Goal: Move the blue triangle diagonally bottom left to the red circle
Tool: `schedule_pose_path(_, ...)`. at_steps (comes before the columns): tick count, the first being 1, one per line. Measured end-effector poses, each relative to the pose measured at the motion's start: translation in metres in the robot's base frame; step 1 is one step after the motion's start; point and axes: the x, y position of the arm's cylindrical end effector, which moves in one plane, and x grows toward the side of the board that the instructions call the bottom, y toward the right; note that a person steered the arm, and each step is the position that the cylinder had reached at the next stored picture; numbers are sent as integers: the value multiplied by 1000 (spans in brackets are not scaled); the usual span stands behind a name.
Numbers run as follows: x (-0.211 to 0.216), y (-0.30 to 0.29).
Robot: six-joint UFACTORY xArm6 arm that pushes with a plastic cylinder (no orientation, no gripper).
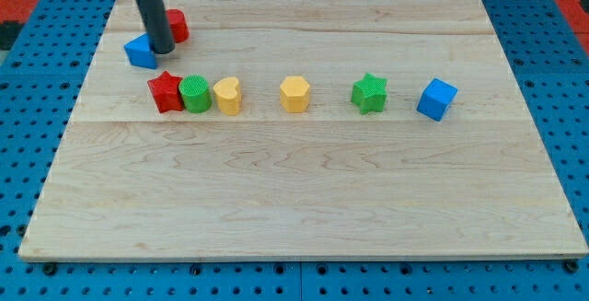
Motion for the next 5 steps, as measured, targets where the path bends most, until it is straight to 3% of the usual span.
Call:
schedule_pose_path(1, -27, -6)
schedule_pose_path(4, 62, -17)
schedule_pose_path(5, 23, -15)
